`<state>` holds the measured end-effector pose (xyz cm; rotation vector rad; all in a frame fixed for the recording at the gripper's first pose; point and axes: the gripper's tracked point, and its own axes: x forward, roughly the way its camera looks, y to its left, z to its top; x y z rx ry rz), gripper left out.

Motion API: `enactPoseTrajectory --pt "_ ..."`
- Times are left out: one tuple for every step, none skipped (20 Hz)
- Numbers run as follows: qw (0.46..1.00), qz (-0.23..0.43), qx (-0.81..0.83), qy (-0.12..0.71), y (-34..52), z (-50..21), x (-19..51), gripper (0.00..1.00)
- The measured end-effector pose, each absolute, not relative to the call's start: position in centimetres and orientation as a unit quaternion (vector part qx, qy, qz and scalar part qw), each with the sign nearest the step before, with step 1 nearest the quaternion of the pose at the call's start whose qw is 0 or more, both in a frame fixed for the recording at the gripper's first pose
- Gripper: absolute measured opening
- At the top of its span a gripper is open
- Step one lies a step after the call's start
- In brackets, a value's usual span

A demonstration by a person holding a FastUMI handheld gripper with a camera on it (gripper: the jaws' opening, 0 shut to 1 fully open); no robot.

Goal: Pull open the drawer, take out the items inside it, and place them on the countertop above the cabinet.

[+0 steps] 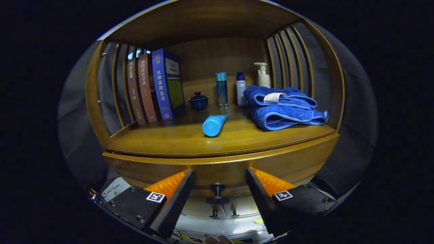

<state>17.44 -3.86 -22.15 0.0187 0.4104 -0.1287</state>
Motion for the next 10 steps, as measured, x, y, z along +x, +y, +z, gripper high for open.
enactPoseTrajectory --pt "0.977 -0.065 0.010 0.204 -3.88 -22.19 17.45 1.00" --pt "0.977 -0.066 0.010 0.203 -3.87 -22.15 17.51 1.00" --pt "0.977 -0.066 0.010 0.202 -3.86 -22.14 17.50 1.00" --pt "0.977 -0.066 0.009 0.201 -3.86 -22.12 17.50 1.00" --pt "0.977 -0.066 0.009 0.202 -3.90 -22.17 17.51 1.00" --pt "0.977 -0.066 0.009 0.202 -3.90 -22.20 17.50 1.00" --pt "0.977 -0.066 0.010 0.203 -3.91 -22.27 17.47 1.00" --pt "0.977 -0.066 0.010 0.204 -3.94 -22.25 17.51 1.00" --pt "0.976 -0.066 0.010 0.205 -3.92 -22.25 17.49 1.00" --pt "0.976 -0.066 0.008 0.208 -3.95 -22.32 17.46 1.00"
